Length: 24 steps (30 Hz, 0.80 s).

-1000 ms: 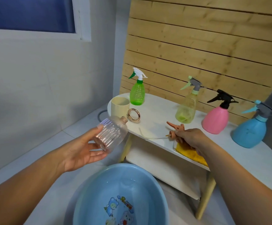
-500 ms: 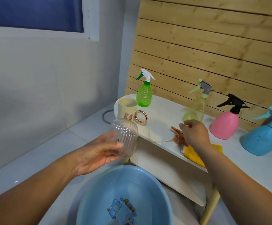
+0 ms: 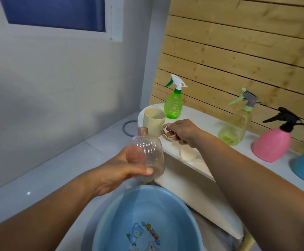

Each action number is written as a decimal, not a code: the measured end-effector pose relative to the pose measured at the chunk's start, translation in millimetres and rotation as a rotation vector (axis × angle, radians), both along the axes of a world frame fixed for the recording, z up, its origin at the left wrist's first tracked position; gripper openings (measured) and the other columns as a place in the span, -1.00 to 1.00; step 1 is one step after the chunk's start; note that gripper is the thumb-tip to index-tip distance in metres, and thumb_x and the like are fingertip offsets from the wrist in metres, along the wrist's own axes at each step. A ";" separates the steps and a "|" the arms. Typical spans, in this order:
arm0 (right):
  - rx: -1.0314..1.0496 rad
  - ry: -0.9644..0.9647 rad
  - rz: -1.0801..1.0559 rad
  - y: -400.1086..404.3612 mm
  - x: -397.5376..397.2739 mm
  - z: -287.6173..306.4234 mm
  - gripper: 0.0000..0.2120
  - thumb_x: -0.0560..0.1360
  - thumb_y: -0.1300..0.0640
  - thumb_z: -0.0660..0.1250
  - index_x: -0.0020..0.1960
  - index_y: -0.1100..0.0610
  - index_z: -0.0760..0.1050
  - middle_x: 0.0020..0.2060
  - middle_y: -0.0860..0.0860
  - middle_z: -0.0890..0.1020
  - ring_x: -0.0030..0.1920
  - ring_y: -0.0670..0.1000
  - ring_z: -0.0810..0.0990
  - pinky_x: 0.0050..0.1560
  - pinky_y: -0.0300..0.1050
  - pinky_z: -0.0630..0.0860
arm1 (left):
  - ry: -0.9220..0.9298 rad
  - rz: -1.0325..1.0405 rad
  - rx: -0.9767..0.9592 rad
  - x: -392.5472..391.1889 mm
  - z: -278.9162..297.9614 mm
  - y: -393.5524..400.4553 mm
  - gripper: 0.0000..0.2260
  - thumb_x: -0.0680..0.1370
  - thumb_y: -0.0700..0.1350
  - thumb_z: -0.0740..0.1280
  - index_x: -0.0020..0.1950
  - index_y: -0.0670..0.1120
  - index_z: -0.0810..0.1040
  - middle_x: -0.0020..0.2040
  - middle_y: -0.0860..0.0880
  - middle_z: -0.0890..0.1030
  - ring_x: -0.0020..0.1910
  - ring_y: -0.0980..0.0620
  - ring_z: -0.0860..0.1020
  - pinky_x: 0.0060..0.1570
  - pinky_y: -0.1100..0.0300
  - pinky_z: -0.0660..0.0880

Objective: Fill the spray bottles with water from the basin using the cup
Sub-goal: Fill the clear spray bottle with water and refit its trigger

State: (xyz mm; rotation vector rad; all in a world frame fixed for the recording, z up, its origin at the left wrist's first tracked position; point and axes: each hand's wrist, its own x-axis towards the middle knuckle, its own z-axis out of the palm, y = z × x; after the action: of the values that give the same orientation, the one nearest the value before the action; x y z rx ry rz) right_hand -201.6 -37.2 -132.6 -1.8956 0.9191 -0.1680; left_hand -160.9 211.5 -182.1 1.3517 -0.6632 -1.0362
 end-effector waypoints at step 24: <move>-0.565 0.139 0.116 118.6 -107.8 15.4 -0.74 0.62 -0.08 0.27 -0.07 0.10 0.56 -0.06 0.07 0.66 0.00 0.15 0.60 -0.17 -0.12 0.36 | -0.366 -0.118 0.099 -20.0 -36.6 78.0 -0.38 0.39 -0.36 0.62 0.38 -0.03 0.52 0.23 -0.11 0.67 0.28 -0.04 0.64 0.27 0.01 0.59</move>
State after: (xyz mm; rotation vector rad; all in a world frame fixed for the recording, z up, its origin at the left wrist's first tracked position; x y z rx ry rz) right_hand -309.4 81.4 -117.2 -2.5030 0.9129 -0.2479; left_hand -180.9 289.5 -218.6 1.6239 -0.9830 -0.9318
